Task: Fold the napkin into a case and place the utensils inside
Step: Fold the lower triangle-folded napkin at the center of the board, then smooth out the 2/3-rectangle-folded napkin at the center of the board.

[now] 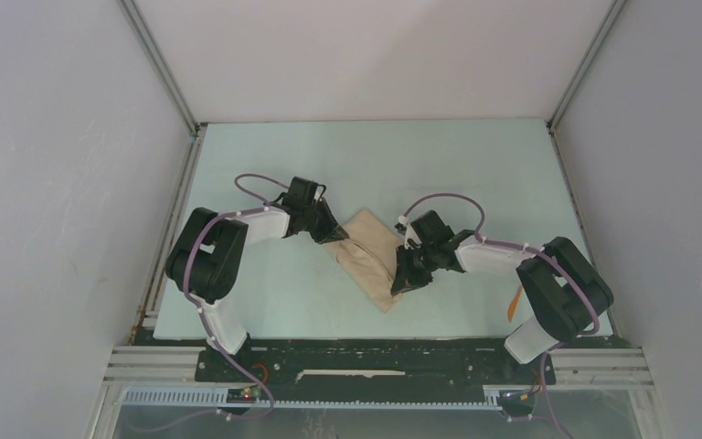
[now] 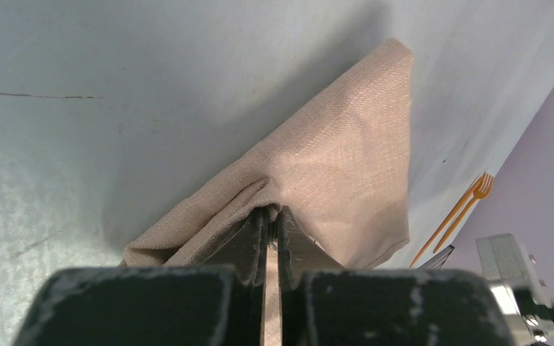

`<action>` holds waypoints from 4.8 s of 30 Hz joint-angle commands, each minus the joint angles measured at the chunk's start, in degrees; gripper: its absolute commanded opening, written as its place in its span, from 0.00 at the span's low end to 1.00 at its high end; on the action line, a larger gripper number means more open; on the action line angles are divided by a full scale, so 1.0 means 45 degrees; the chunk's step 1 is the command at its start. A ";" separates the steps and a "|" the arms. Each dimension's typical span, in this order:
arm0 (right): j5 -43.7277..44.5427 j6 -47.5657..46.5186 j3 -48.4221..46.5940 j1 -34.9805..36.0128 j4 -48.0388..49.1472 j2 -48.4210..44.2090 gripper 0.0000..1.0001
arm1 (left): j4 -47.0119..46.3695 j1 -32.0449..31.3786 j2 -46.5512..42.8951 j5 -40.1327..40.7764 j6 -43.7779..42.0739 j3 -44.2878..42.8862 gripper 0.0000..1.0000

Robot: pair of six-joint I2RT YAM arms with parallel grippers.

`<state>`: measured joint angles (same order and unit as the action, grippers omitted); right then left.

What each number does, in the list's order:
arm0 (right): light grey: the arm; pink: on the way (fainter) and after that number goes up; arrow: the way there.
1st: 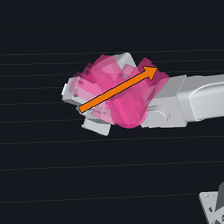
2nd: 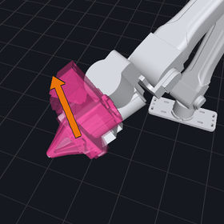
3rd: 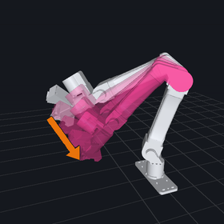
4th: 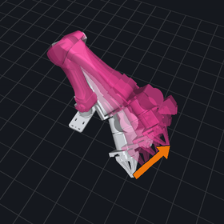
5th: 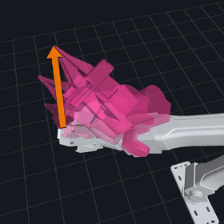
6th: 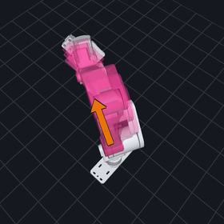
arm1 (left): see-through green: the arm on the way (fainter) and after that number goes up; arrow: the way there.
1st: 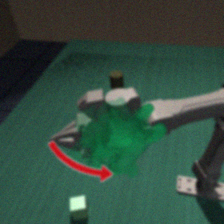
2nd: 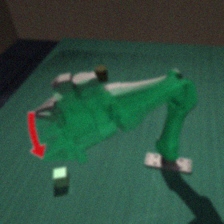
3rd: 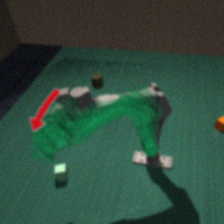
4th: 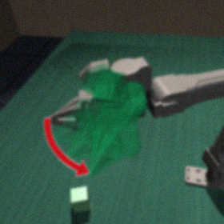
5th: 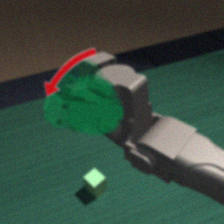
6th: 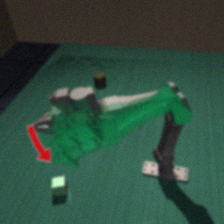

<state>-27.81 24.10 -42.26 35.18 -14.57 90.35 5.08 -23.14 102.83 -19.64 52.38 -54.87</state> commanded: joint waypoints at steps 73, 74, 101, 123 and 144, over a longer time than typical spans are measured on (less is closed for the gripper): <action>-0.0928 0.1493 -0.2601 0.0465 0.3670 0.1972 0.46 | -0.3533 0.0590 0.1268 -0.1930 -0.1035 0.1097 0.00; -0.1451 0.1832 -0.2811 0.0439 0.4234 0.2362 0.47 | -0.3547 0.0590 0.1268 -0.1930 -0.1035 0.1141 0.00; -0.5847 0.2393 -0.2047 -0.0052 0.6132 0.5002 0.41 | -0.3506 0.0927 0.1962 -0.2132 -0.1171 0.1101 0.00; -0.4834 0.0459 0.2660 -0.0469 0.3142 0.0315 0.42 | -0.2947 0.0923 0.1862 -0.2082 -0.1457 0.0760 0.00; -0.0238 -0.0648 -0.0212 -0.5199 -0.0711 -0.1733 0.67 | 0.0170 0.0317 -0.2923 -0.2815 -0.2016 -0.0750 0.52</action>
<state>-32.45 24.18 -40.45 14.15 -14.79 78.39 2.13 -21.47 96.09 -32.60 45.78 -57.49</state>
